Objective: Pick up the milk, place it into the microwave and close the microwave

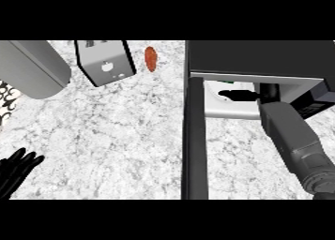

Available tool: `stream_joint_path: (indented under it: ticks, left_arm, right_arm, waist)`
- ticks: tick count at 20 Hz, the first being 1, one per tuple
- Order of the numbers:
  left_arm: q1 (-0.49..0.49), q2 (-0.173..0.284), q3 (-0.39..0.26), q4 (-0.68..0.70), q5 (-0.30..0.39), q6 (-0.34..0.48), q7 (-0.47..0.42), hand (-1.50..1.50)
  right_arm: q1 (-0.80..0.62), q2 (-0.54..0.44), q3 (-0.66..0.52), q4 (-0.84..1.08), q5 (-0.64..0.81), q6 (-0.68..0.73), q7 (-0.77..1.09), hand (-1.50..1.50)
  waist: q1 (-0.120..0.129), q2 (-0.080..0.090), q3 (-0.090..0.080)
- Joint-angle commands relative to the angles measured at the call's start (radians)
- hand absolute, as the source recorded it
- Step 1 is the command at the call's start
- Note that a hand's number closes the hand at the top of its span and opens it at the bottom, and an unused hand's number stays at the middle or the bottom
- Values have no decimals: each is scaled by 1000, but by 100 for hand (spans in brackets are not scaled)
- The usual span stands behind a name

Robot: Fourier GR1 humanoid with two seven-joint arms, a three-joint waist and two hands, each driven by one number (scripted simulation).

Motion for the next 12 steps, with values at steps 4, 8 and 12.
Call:
stream_joint_path:
  ticks: [4,8,12]
  left_arm:
    - [-7,-8,-110,-9,-10,26,39,150]
    - [13,-8,-208,-52,-39,99,57,150]
    - [-6,-8,-297,-65,-68,154,121,150]
  right_arm:
    - [140,36,-46,-2,-71,197,-88,-150]
    - [204,60,-43,-31,-92,298,-118,-150]
    - [300,87,-15,-92,-93,340,-144,-150]
  waist:
    - [-40,-10,3]
    - [-53,-18,2]
    - [-73,-25,1]
